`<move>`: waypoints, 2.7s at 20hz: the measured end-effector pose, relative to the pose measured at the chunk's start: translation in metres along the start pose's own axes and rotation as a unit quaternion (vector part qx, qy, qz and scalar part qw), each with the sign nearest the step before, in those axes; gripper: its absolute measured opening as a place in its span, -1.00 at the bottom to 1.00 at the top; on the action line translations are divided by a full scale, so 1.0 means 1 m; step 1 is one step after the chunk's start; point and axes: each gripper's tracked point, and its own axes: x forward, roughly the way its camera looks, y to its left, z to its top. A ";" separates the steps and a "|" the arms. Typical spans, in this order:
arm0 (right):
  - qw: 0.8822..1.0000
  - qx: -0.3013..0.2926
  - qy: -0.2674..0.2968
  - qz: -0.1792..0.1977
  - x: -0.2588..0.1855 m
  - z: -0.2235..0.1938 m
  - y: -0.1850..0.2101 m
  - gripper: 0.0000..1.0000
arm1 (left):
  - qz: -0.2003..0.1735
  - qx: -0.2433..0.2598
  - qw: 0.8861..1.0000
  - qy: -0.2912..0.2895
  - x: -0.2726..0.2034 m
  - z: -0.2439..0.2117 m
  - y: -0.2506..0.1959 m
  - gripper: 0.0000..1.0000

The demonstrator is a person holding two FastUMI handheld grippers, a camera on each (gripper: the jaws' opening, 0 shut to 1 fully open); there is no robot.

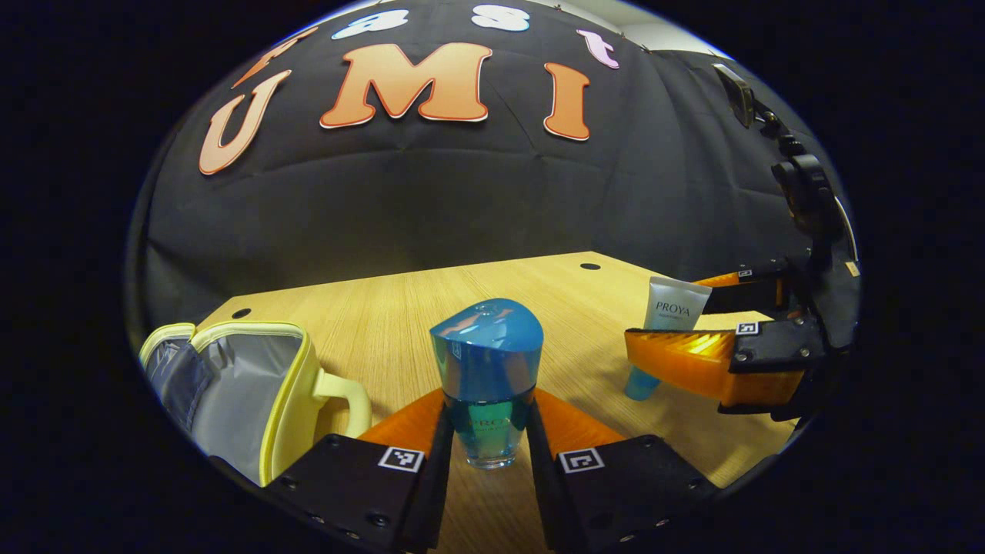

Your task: First open the suitcase, pack the skin care products into it, and then close the suitcase.

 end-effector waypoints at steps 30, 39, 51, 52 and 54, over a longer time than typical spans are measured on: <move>0.996 -0.029 -0.040 0.078 -0.043 0.141 0.048 -0.45 | 0.123 0.006 0.989 -0.078 -0.135 0.192 0.123 -0.10; 0.993 -0.034 -0.056 0.102 -0.062 0.182 0.099 -0.46 | 0.146 -0.018 0.988 -0.040 -0.167 0.175 0.204 -0.10; 0.993 -0.001 -0.033 0.113 -0.047 0.187 0.196 -0.45 | 0.091 -0.034 0.991 0.094 -0.156 0.072 0.278 -0.13; 0.993 0.005 -0.031 0.113 -0.048 0.186 0.203 -0.46 | 0.082 -0.040 0.990 0.108 -0.155 0.062 0.279 -0.07; 0.993 0.013 -0.024 0.119 -0.048 0.183 0.212 -0.46 | 0.067 -0.057 0.986 0.142 -0.146 0.041 0.278 -0.10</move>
